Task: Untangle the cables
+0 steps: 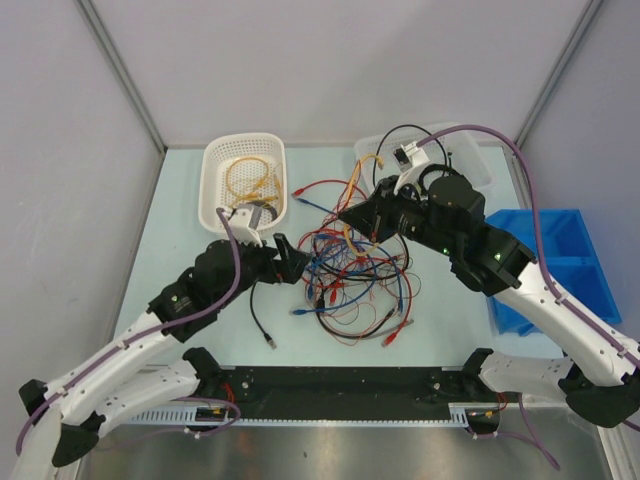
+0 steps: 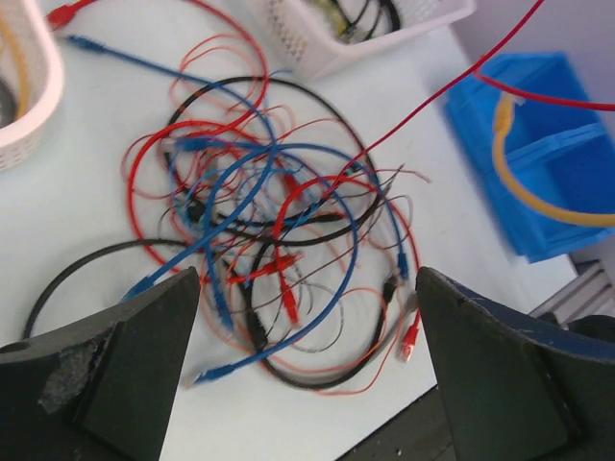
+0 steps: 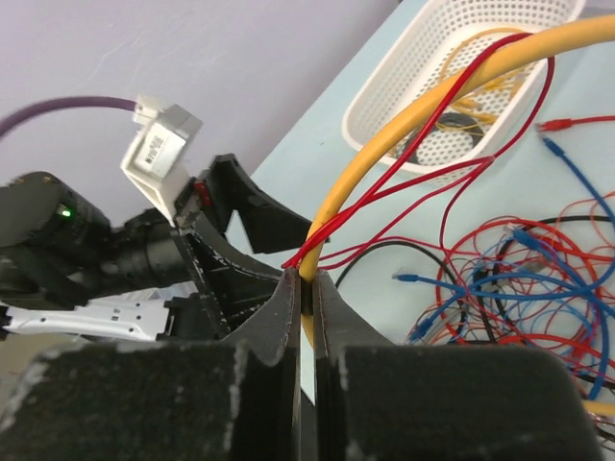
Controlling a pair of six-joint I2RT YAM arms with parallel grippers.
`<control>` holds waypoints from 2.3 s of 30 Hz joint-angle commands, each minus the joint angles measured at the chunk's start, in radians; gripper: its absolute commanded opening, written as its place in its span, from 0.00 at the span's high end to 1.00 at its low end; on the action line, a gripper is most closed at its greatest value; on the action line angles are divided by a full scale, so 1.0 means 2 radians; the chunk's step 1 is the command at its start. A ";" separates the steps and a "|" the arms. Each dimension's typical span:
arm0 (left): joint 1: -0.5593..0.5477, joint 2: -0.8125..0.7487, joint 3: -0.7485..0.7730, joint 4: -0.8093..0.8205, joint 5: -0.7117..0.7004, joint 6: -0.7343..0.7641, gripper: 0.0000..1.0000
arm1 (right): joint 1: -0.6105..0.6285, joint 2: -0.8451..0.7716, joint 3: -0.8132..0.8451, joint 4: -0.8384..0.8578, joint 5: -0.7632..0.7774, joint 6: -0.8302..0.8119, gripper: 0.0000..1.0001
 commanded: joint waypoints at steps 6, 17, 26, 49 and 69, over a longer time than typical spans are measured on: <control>-0.001 -0.027 -0.209 0.423 0.108 -0.001 0.00 | -0.001 -0.020 0.046 0.028 -0.051 0.048 1.00; -0.001 0.095 -0.162 0.530 0.111 0.030 0.01 | 0.002 -0.011 0.060 0.022 -0.079 0.072 1.00; 0.000 0.164 -0.118 0.549 0.108 0.057 0.49 | 0.009 -0.014 0.060 0.014 -0.071 0.072 1.00; 0.164 0.103 0.221 -0.043 0.102 0.043 1.00 | -0.020 -0.064 -0.024 -0.147 0.093 -0.005 1.00; 0.164 0.250 0.659 -0.085 0.065 0.039 1.00 | -0.022 -0.070 -0.102 -0.144 0.081 0.002 1.00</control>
